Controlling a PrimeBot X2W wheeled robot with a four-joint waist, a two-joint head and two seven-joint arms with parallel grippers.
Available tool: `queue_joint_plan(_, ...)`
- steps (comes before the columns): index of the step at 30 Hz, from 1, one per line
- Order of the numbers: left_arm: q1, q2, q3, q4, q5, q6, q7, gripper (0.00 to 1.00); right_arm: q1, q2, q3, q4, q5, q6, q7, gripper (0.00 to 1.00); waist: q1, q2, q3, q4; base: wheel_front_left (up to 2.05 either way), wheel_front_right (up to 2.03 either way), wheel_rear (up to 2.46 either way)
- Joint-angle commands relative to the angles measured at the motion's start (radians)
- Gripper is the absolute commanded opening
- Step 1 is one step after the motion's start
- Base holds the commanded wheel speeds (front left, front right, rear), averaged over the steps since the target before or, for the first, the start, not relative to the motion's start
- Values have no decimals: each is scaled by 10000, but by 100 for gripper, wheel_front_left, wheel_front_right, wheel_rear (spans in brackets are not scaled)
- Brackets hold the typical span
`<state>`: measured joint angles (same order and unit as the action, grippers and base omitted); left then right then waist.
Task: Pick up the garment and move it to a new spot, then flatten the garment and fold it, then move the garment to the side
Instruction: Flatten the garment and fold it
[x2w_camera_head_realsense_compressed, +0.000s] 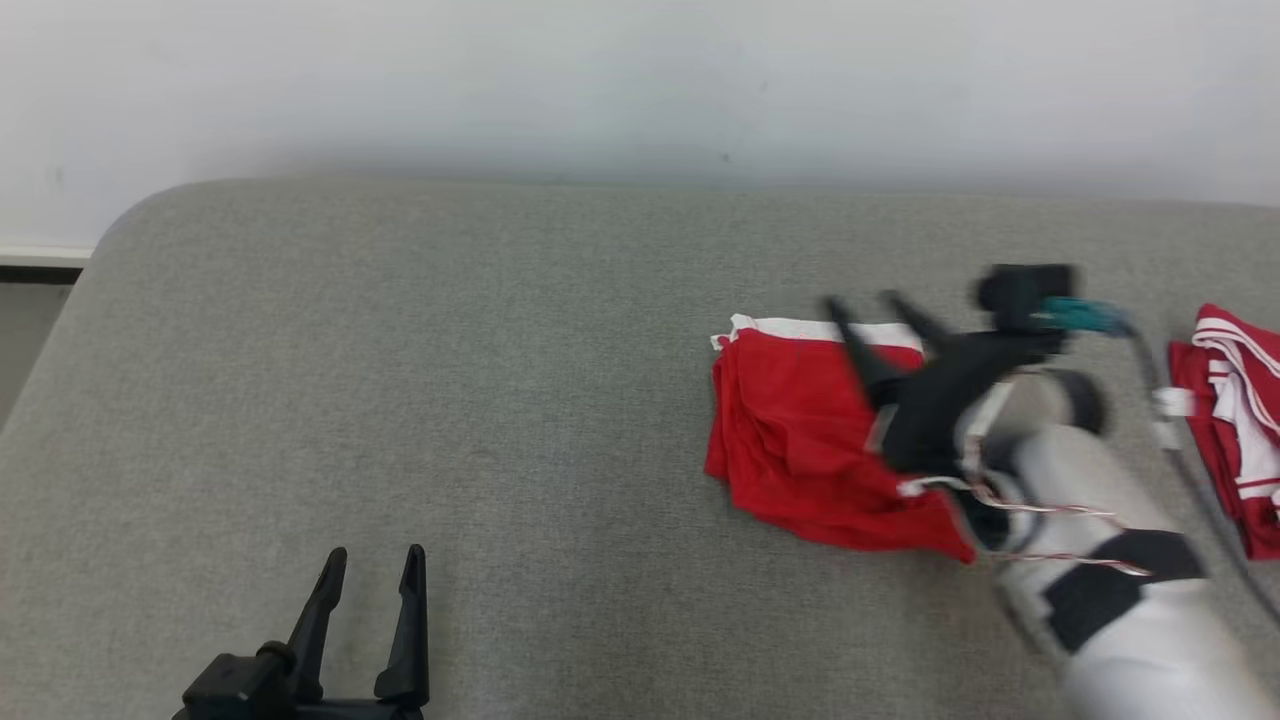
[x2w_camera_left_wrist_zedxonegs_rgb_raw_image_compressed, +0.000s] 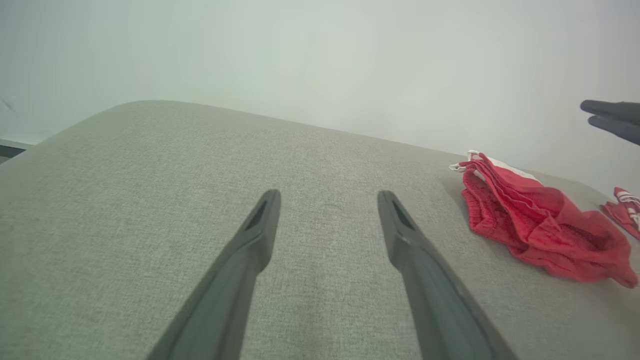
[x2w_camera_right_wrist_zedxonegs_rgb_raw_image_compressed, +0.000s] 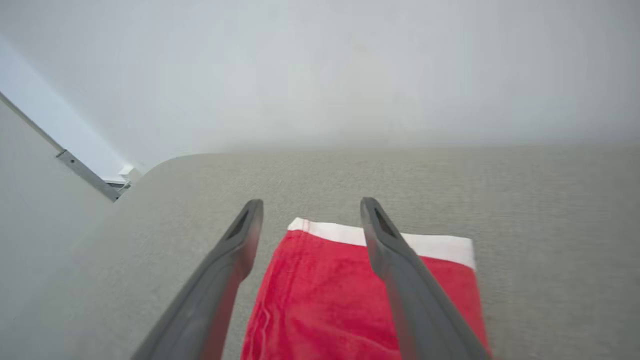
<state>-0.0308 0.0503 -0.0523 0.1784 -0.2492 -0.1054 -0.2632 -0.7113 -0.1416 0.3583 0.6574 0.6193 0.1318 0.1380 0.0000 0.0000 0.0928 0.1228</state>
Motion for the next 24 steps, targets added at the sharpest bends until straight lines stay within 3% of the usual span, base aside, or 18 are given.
queue_joint_plan(1, 125, 7, -16, -63, -2, 23, -12, 100, 302, -361, -334, 192, -537, -27, -270, 98, 0, 0, -64, -129, 0, 0, 0)
queue_joint_plan(3, 93, 6, -70, -77, -3, 8, -12, 100, 470, -688, -717, 494, -1178, -27, -589, 0, 0, 0, -40, -159, 0, 0, 0)
queue_joint_plan(7, -112, 7, -123, -31, -14, -37, -12, 100, 808, -767, -838, 1162, -2203, -27, -835, 0, 0, 0, 91, -177, 0, 0, 0)
queue_joint_plan(15, -273, 7, -84, 46, 53, -66, -12, 100, 1179, 173, 159, 1855, -3289, -27, -1678, 0, 0, 0, 212, -135, 0, 0, 0)
queue_joint_plan(24, -254, 7, 16, 109, 85, -114, -11, 100, 1653, 874, 2524, 1725, -2341, -27, -1459, 0, 0, 0, 129, -163, 0, 0, 0)
